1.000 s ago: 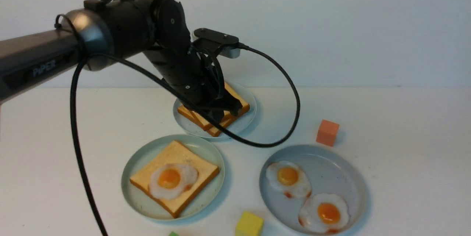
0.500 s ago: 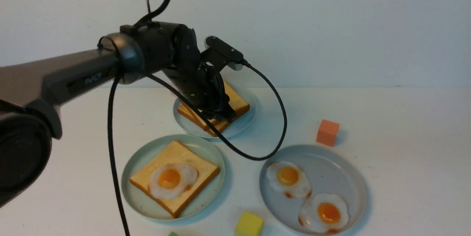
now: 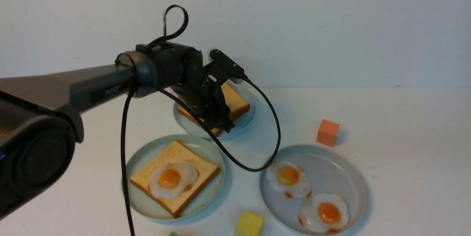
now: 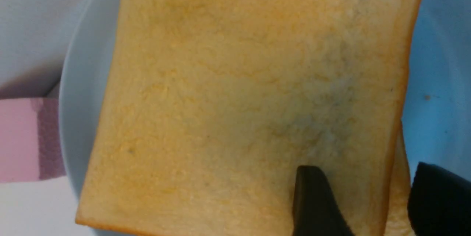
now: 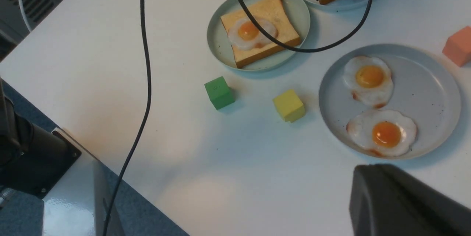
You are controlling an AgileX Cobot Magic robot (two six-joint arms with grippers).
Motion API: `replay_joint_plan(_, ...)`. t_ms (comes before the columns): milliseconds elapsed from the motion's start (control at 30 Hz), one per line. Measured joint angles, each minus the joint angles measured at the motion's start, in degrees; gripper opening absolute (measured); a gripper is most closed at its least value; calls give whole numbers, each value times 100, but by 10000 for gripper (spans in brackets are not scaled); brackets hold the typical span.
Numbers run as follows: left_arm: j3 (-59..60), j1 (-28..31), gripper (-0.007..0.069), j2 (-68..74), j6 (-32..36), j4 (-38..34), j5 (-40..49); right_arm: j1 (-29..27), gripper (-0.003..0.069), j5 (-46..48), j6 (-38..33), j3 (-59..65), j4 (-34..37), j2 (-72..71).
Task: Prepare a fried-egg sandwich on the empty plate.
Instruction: Use the left arm to grab a slice of bread, then use the left arm to place a slice of bread on the fried egg in the middle
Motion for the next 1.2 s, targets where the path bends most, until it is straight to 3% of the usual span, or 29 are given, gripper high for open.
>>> replay_joint_plan(100,-7,0,334,30,0,32,-34,0,8,0,1,0,0,0)
replay_joint_plan(300,-13,0,185,51,0,77,-59,0,13,0,1,0,0,0)
replay_joint_plan(433,-24,-5,23,38,5,112,-59,0,15,0,1,0,0,0)
replay_joint_plan(500,-24,-12,-6,-2,19,153,-54,0,17,0,1,0,0,0)
replay_joint_plan(900,20,-12,-12,-1564,-182,331,486,7,24,0,1,0,-131,0)
replay_joint_plan(1033,548,-12,-12,-2402,-801,246,1024,7,29,0,1,0,-242,0)
replay_joint_plan(1200,2221,-21,-12,-3331,-1274,226,1115,7,35,0,1,0,-280,0)
